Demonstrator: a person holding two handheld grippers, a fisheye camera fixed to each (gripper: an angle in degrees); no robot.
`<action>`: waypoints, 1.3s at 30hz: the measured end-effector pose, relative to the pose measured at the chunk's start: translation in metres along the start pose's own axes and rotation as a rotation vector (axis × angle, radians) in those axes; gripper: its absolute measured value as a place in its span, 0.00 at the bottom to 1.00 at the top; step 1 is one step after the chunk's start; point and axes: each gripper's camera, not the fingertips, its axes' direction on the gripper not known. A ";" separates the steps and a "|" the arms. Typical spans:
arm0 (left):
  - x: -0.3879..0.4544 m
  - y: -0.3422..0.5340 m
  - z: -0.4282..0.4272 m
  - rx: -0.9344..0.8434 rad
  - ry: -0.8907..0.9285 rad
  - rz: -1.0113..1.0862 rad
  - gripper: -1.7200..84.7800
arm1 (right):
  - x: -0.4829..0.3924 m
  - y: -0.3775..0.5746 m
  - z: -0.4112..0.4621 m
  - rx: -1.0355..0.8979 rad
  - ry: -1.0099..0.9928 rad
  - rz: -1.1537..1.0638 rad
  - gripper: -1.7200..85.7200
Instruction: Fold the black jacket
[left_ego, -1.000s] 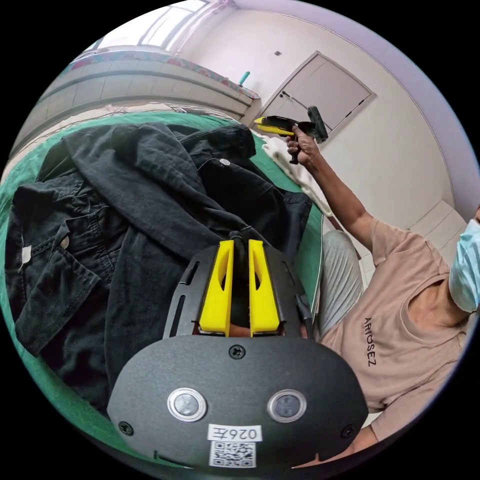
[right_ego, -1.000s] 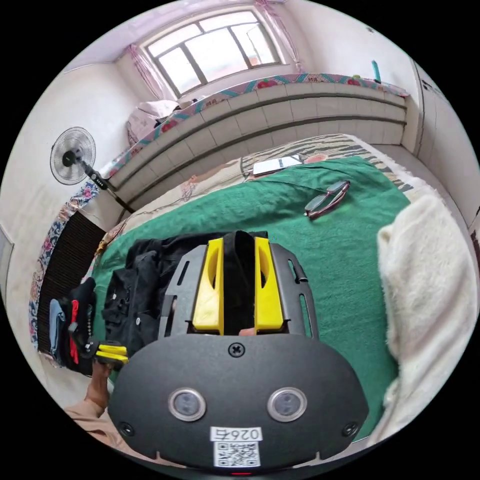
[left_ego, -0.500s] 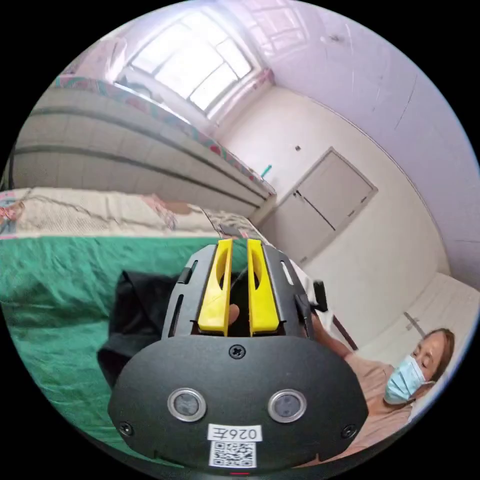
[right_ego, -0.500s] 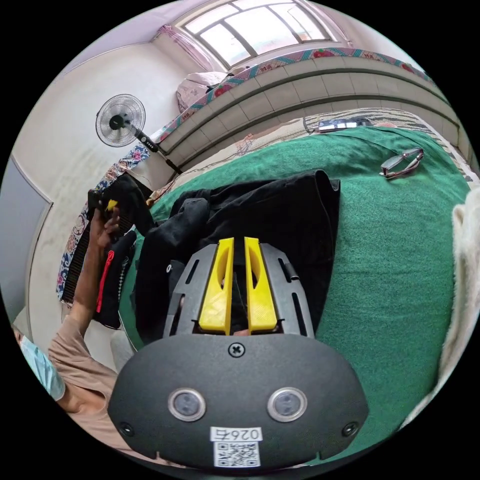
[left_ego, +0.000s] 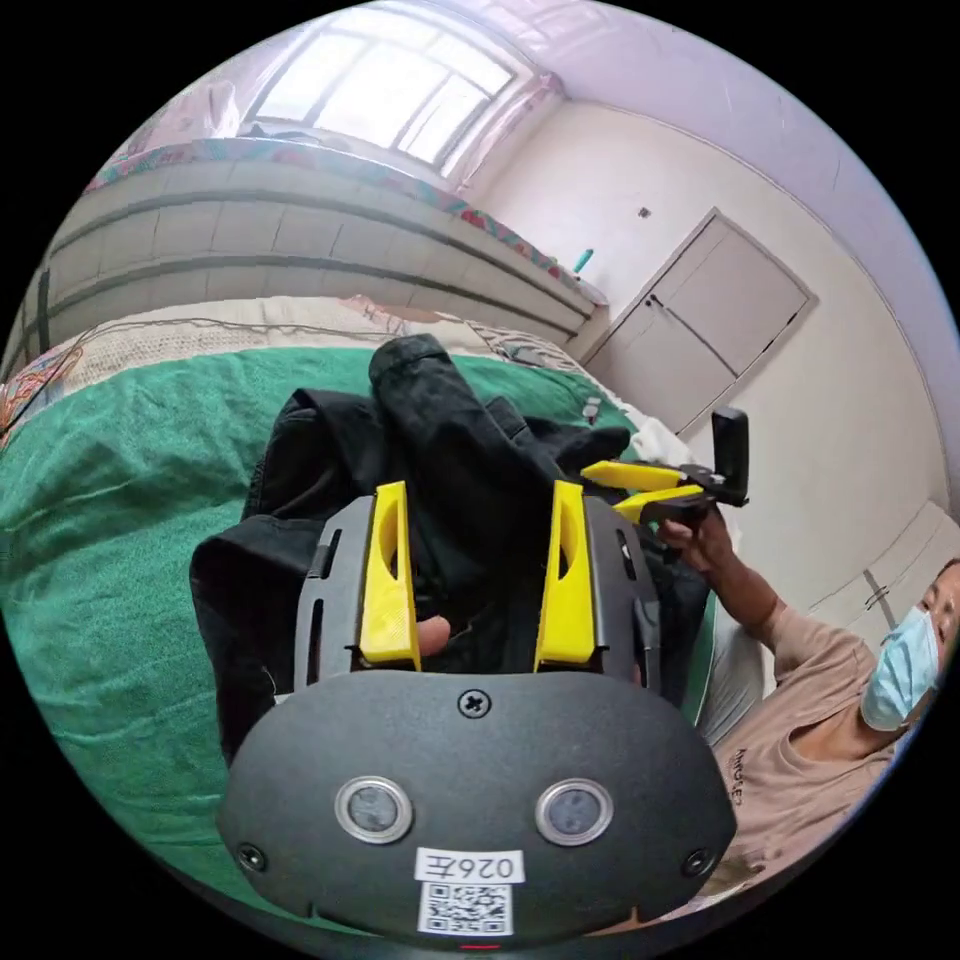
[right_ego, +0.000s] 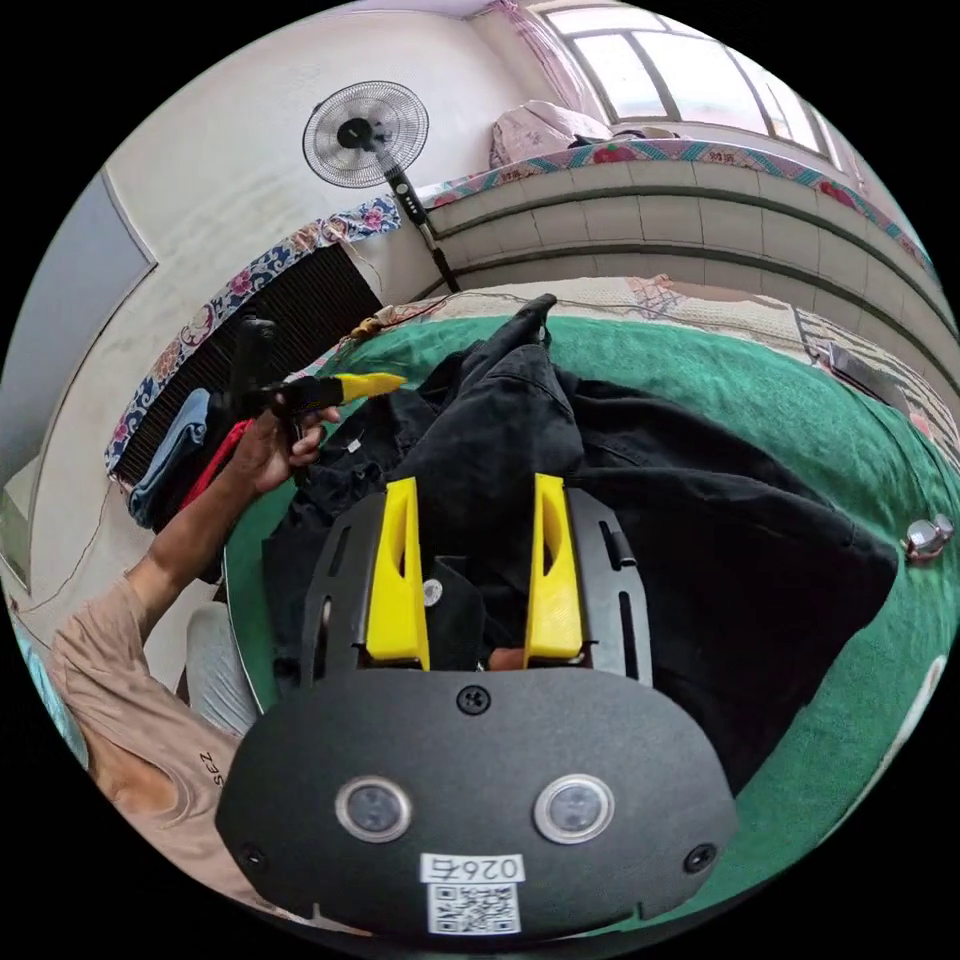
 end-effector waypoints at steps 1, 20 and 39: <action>0.014 -0.014 0.029 -0.169 -0.083 0.082 0.25 | 0.001 -0.011 0.015 -0.023 0.022 0.006 0.19; -0.063 -0.032 -0.111 0.351 0.216 -0.225 0.12 | -0.079 0.099 0.025 -0.541 -0.654 -0.482 0.09; 0.059 0.139 -0.055 -0.224 0.048 -0.094 0.02 | -0.010 0.149 -0.033 -0.147 0.280 0.172 0.14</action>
